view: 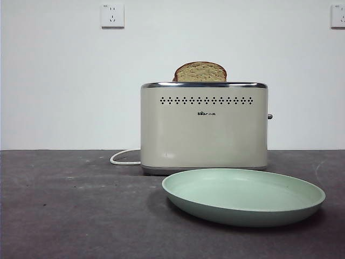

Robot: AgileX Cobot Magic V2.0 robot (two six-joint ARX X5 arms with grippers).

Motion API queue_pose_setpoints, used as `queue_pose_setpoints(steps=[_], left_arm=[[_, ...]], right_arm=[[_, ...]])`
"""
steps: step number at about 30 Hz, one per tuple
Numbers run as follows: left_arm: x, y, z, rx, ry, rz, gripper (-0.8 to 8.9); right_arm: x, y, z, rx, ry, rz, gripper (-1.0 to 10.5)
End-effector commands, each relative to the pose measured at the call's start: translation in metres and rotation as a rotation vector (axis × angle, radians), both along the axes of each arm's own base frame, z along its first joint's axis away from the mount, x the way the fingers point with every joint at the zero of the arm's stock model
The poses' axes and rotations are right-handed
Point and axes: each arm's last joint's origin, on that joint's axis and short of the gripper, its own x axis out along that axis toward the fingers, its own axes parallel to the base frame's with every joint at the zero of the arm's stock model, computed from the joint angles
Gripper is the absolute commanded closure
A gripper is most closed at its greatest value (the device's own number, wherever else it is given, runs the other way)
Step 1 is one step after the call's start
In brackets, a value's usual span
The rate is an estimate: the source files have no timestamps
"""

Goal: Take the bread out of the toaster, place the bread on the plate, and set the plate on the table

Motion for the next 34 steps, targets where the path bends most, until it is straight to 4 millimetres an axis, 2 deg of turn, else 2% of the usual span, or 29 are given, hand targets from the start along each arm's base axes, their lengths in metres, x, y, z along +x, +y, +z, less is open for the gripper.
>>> queue_pose_setpoints(steps=[1, 7, 14, 19, 26, 31, 34], left_arm=[[0.0, 0.0, -0.002, -0.077, 0.008, 0.013, 8.18], [-0.002, -0.001, 0.013, -0.181, -0.009, -0.001, 8.2], [-0.016, -0.002, 0.059, -0.213, -0.063, -0.022, 8.2], [-0.027, -0.003, 0.097, -0.216, -0.072, -0.037, 8.2], [-0.033, -0.006, 0.149, -0.218, -0.003, -0.162, 8.2], [-0.034, -0.01, 0.176, -0.202, 0.072, -0.281, 8.2], [-0.037, -0.011, 0.184, -0.188, 0.14, -0.324, 8.2]], right_arm=[[0.001, 0.0, -0.004, 0.071, 0.02, -0.01, 9.5], [-0.001, 0.0, 0.01, 0.182, -0.007, -0.015, 9.6], [-0.005, 0.001, 0.051, 0.231, -0.029, 0.025, 9.6], [-0.003, 0.003, 0.085, 0.221, 0.069, 0.071, 9.6], [0.003, 0.008, 0.138, 0.113, 0.267, 0.225, 9.6], [0.006, 0.009, 0.167, 0.019, 0.42, 0.296, 9.6], [0.008, 0.009, 0.182, -0.016, 0.473, 0.31, 9.6]])
